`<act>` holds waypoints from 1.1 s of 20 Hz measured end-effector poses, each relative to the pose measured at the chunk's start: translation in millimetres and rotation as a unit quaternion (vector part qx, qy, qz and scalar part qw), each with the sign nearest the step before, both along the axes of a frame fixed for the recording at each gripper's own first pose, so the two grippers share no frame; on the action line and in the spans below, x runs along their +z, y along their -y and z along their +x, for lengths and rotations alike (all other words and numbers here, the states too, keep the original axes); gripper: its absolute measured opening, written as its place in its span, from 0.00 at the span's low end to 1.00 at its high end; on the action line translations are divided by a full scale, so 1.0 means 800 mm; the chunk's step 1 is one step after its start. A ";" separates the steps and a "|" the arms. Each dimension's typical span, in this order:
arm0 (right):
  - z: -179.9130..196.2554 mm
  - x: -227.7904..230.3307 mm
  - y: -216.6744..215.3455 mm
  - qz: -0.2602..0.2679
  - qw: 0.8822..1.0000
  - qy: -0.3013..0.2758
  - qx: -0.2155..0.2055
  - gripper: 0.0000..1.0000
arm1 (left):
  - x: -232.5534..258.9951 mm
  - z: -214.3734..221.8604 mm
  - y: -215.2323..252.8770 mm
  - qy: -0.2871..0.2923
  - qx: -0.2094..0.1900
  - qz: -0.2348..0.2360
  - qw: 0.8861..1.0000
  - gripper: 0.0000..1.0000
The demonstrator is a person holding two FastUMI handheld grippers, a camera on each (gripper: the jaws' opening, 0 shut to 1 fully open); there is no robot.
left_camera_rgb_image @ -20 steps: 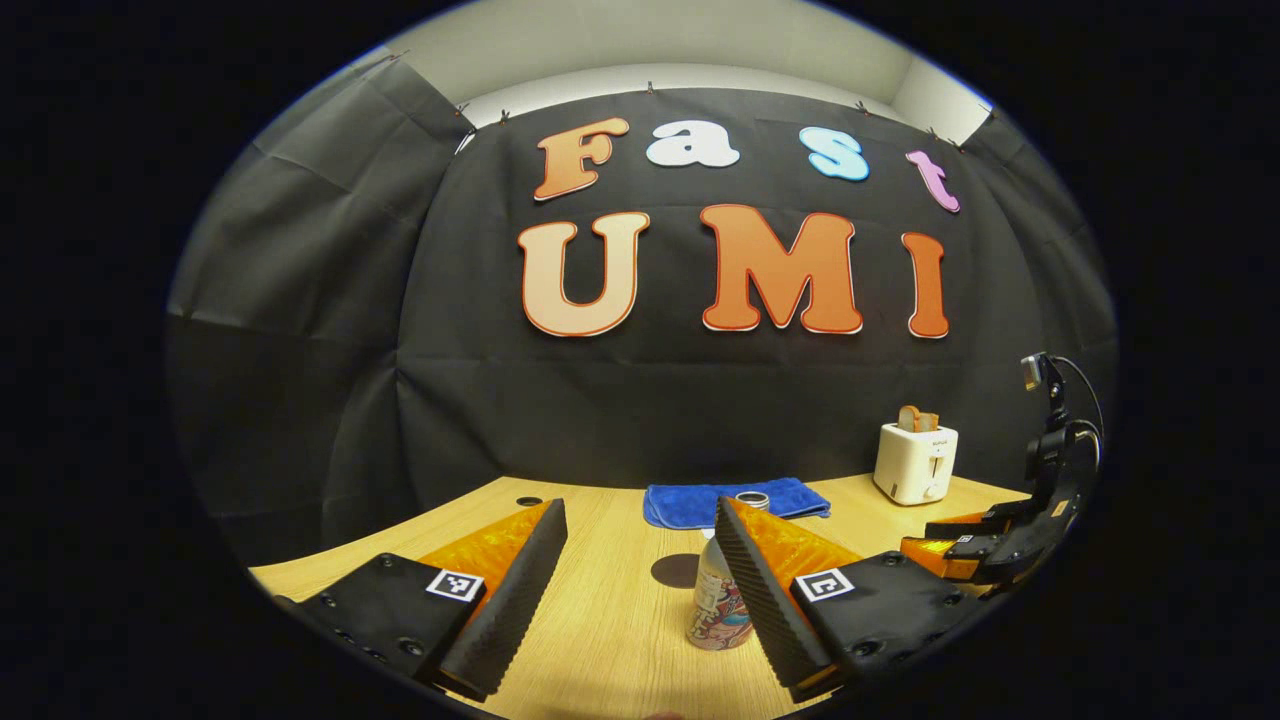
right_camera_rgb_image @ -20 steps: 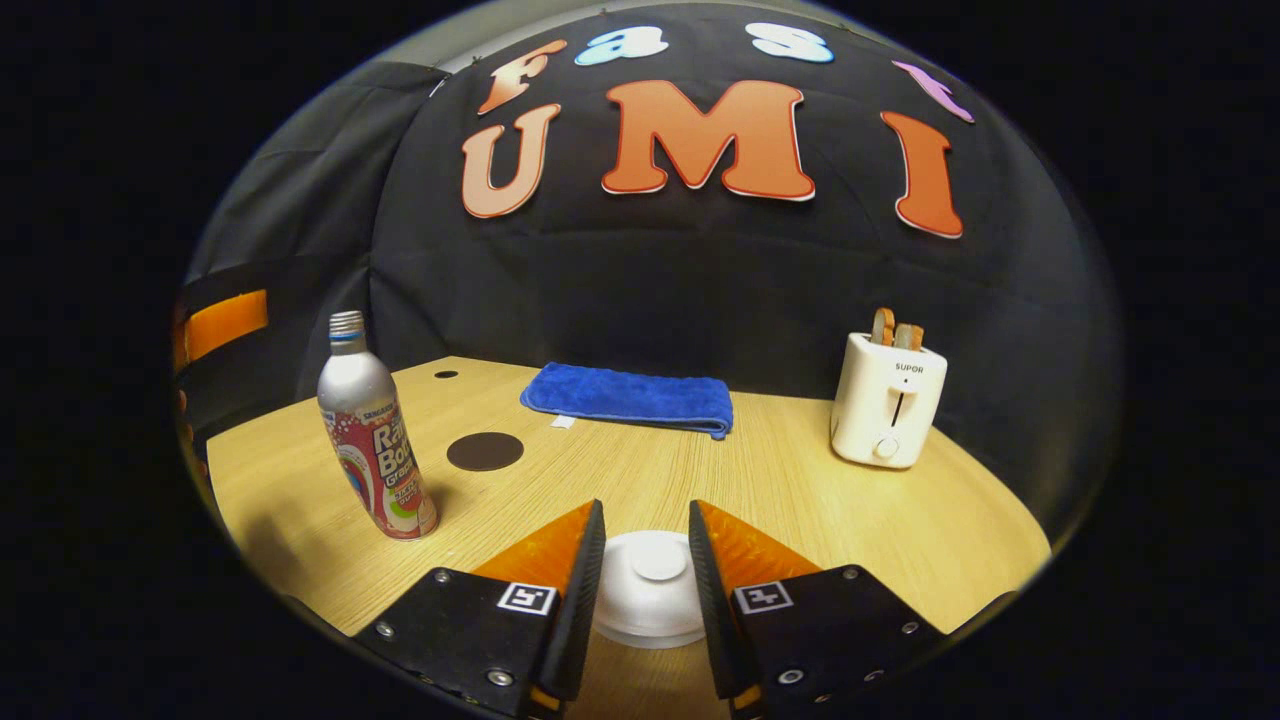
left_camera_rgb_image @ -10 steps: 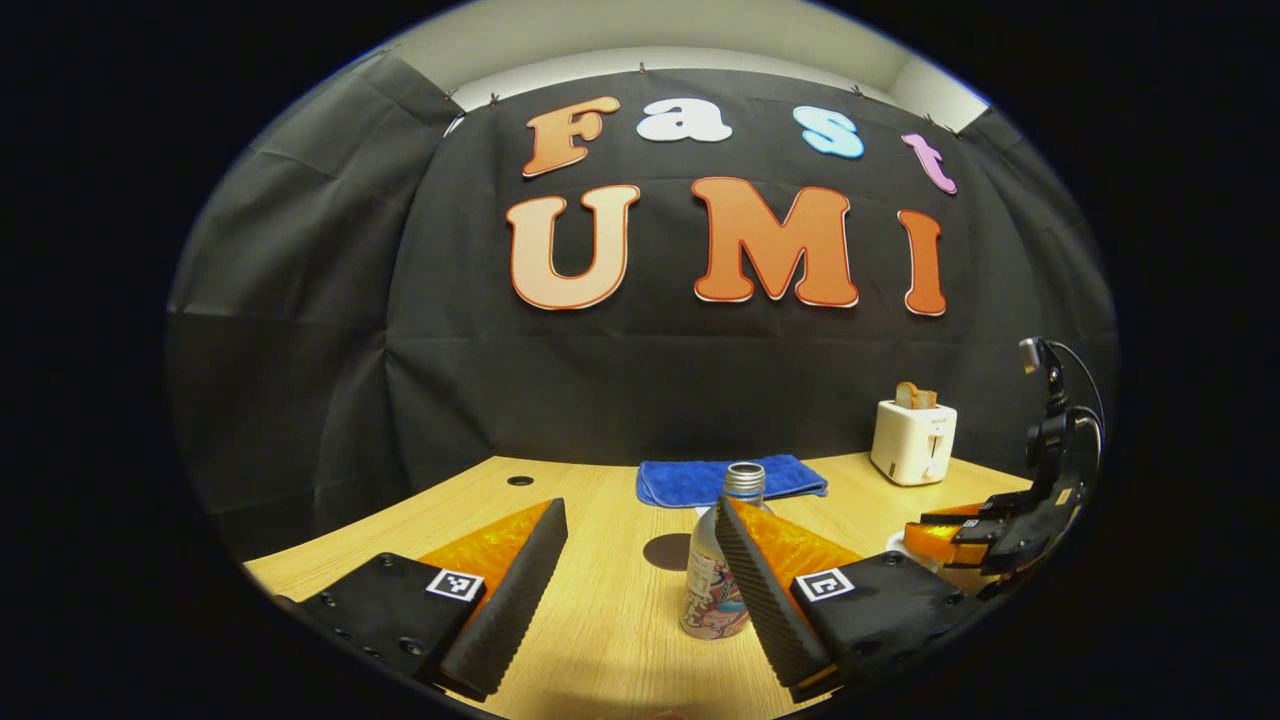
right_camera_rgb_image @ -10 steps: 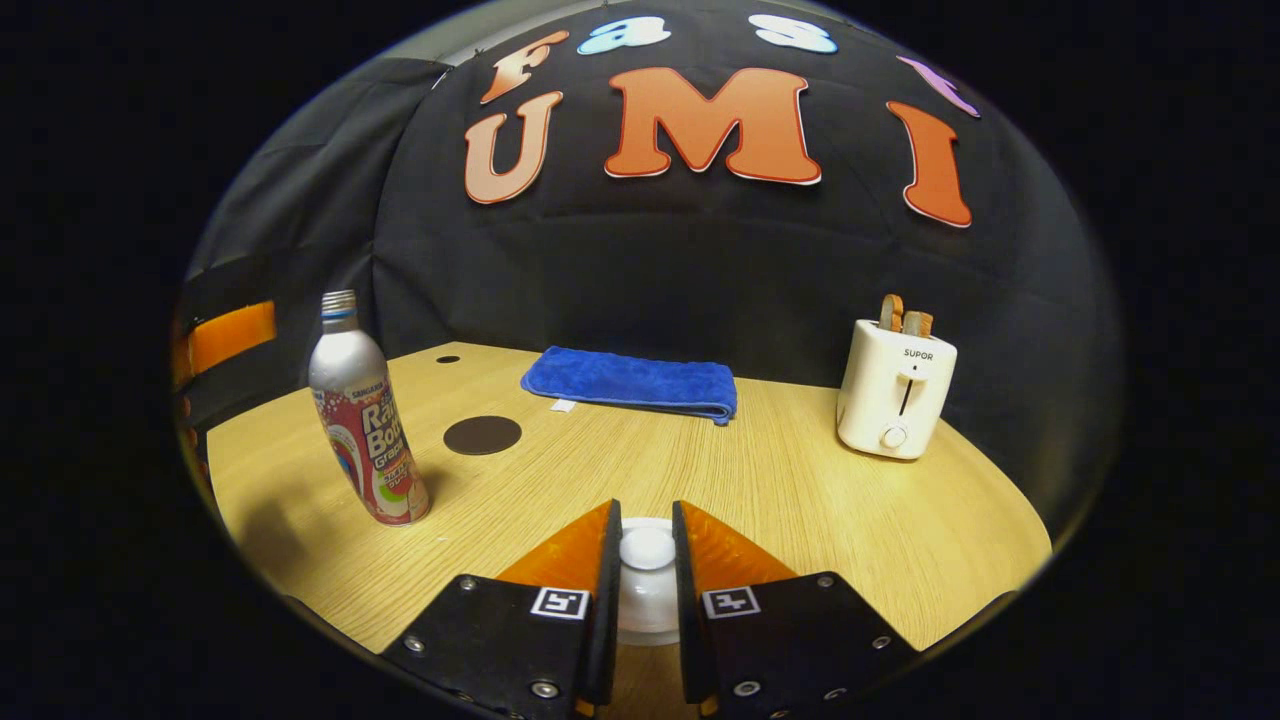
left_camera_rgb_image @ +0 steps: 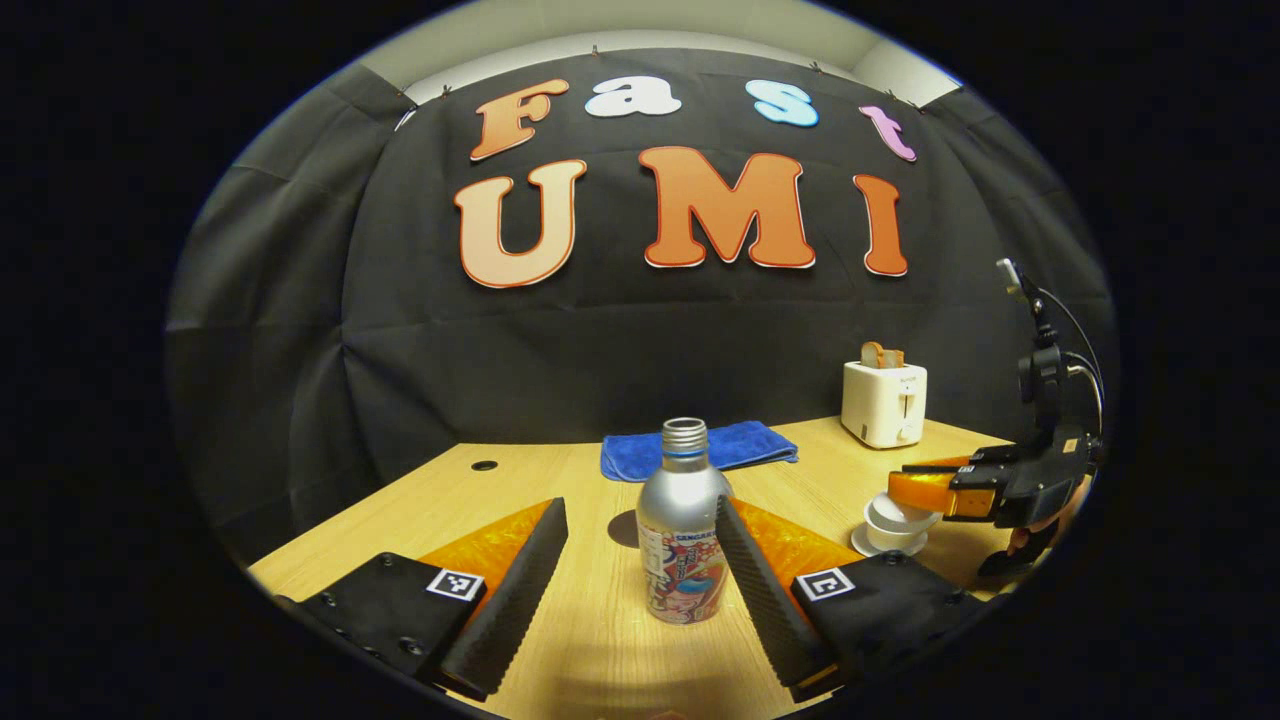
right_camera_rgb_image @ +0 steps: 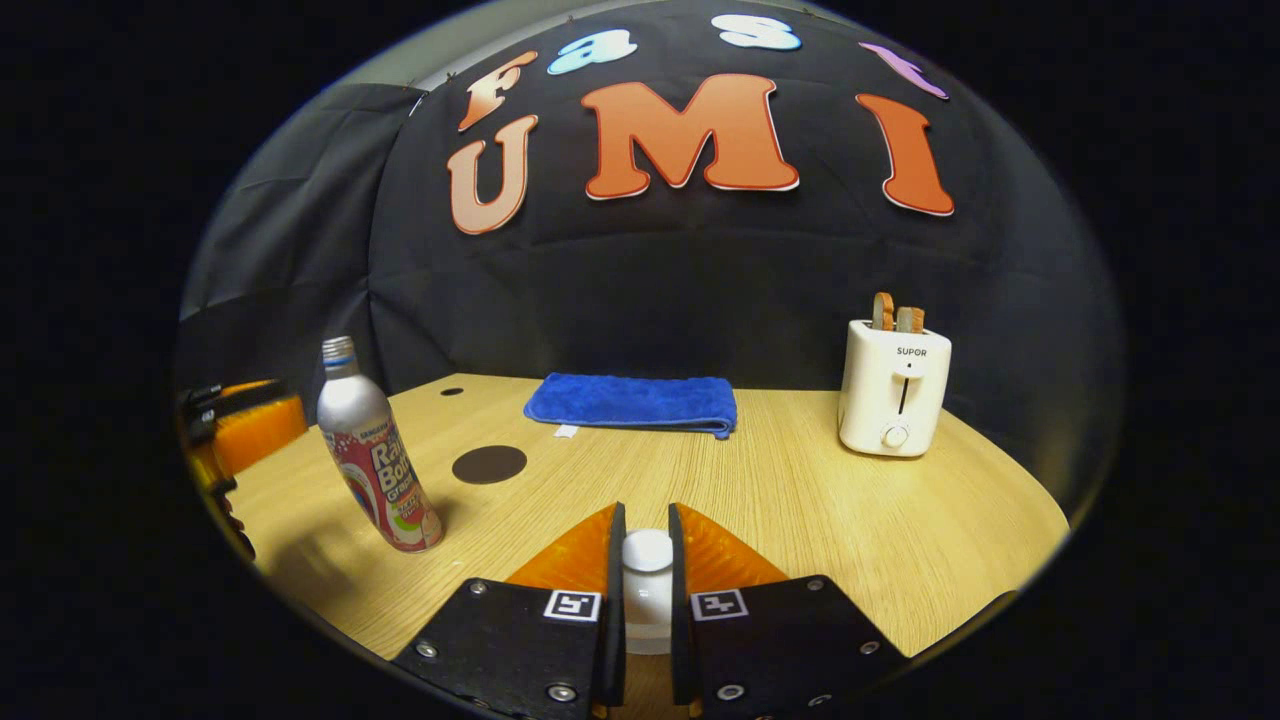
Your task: Open the teacup lid with one hand, grasp the water bottle and pour water into the teacup with the other hand; after pouring, place the water bottle on the coaster and then close the teacup lid.
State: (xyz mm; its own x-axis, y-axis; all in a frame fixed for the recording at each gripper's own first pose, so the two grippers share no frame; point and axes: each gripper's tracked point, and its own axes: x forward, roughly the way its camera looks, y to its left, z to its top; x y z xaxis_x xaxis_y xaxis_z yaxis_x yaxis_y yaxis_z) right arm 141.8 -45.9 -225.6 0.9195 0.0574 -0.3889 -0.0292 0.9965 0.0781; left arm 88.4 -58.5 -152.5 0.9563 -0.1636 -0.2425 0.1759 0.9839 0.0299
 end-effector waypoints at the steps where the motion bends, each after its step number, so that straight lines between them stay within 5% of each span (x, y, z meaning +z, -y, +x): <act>1: 0.000 0.003 0.002 0.001 1.000 0.004 -0.002 0.18 | -0.004 0.000 0.008 -0.007 -0.008 -0.007 1.000 0.98; 19: -0.017 0.060 0.040 -0.004 0.998 0.046 -0.035 0.18 | -0.109 0.046 0.030 -0.099 0.012 -0.010 0.995 0.98; 22: -0.022 0.061 0.045 0.001 0.998 0.045 -0.040 0.18 | -0.107 0.053 0.034 -0.093 0.011 -0.006 0.996 0.87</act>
